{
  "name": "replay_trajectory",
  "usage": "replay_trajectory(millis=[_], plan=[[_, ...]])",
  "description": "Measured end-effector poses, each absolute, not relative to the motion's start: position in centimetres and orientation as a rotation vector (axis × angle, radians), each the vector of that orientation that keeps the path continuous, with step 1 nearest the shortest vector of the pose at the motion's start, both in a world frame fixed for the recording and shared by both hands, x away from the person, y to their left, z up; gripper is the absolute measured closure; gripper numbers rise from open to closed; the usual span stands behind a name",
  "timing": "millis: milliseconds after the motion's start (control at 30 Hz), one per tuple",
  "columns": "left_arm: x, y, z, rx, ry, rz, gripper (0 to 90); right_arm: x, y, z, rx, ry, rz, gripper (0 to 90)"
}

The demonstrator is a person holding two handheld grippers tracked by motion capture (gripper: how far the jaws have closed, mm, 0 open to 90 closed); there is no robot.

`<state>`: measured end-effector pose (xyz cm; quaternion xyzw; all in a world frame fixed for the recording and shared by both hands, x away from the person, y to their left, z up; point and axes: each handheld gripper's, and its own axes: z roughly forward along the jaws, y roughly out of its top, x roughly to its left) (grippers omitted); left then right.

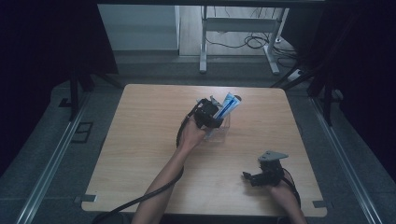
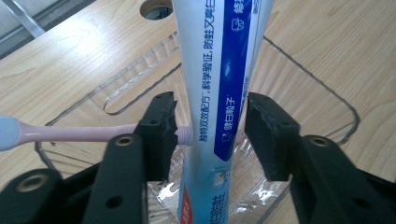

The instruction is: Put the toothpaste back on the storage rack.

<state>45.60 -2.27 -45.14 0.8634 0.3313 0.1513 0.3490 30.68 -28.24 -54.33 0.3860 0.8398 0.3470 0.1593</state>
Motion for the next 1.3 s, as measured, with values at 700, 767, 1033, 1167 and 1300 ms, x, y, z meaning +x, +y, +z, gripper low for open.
replay_trajectory(millis=[700, 767, 1033, 1167, 1300], plan=[[45.0, -1.9, -44.1, 2.164, 0.829, 0.309, 29.5, 30.7, -28.2, -54.3, 1.104, 2.399, 0.992, 2.3], [44.8, -1.8, -43.9, 2.155, 0.823, 0.301, 28.4, 30.7, -28.2, -54.3, 1.103, 2.400, 0.992, 2.3], [44.3, -1.2, -43.2, 2.117, 0.820, 0.285, 21.1, 30.7, -28.2, -54.3, 1.103, 2.400, 0.990, 2.2], [43.9, -0.9, -42.8, 2.109, 0.807, 0.274, 17.8, 30.7, -28.2, -54.3, 1.103, 2.400, 0.992, 2.2], [43.4, -0.7, -42.6, 2.117, 0.784, 0.281, 15.2, 30.7, -28.2, -54.3, 1.104, 2.400, 0.992, 2.2]])
